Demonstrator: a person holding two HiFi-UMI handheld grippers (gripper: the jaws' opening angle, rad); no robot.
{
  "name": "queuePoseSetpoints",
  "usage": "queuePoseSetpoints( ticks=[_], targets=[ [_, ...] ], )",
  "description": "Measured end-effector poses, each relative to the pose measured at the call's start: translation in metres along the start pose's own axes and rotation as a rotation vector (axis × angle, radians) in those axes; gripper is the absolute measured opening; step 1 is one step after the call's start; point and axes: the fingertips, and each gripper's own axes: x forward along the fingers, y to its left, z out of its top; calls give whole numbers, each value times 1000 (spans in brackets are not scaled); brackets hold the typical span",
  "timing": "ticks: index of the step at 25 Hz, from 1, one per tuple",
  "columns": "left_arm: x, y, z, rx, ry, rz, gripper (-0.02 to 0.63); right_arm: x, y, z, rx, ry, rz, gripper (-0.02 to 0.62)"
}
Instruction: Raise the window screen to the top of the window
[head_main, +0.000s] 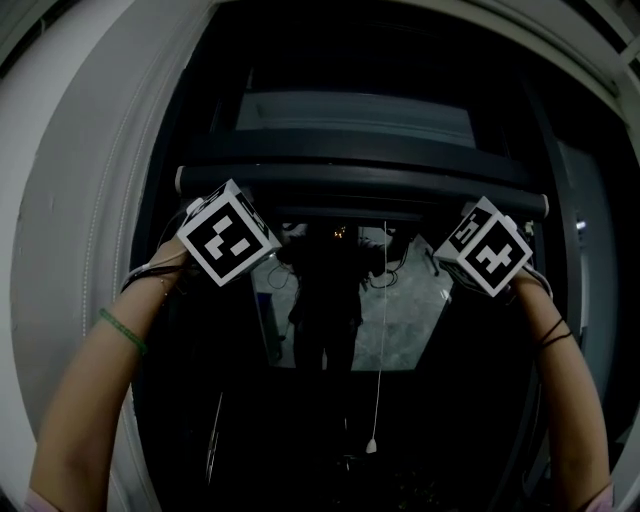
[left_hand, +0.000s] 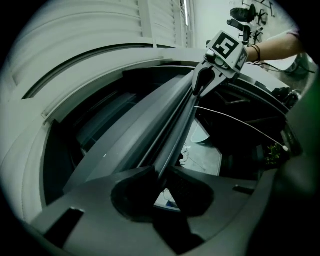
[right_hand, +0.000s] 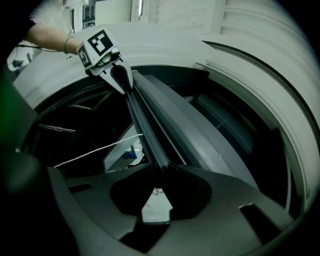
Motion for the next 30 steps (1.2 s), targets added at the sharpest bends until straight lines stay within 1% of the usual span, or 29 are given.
queuePoseSetpoints(
  ticks=[2,3,6,9,11,13,16,17,19,22,27,30],
  targets=[
    [-2,1,0,-34,-34,36,66,-2,-2,1,41,-39,-35,60],
    [-4,4,0,-68,-55,53,71,-3,-3,1,69,-56,-55,64],
    [-14,10,3,-205,-114,81,80,-9,-6,3,143,-92,-101,67],
    [-27,2,4,-283,-148,69,80,-21,-3,4,268,-157,-97,67],
    [-37,-13,4,-323,-169,31,80,-31,3,3,357,-206,-83,67],
    [-46,-37,1,-357,-188,-16,80,-41,17,-3,430,-242,-56,67],
    [-59,-75,-8,-387,-207,-62,80,-55,49,-15,532,-274,0,67],
    [-62,-87,-12,-413,-209,-75,80,-58,60,-20,562,-282,15,67],
    [-68,-112,-24,-489,-204,-98,80,-66,84,-29,611,-293,45,67],
    [-79,-157,-37,-580,-198,-131,80,-81,123,-48,661,-299,84,67],
    [-113,-246,-55,-682,-153,-207,80,-109,205,-82,725,-265,167,67],
    [-141,-293,-58,-744,-146,-244,80,-127,252,-97,765,-252,198,67]
  ],
)
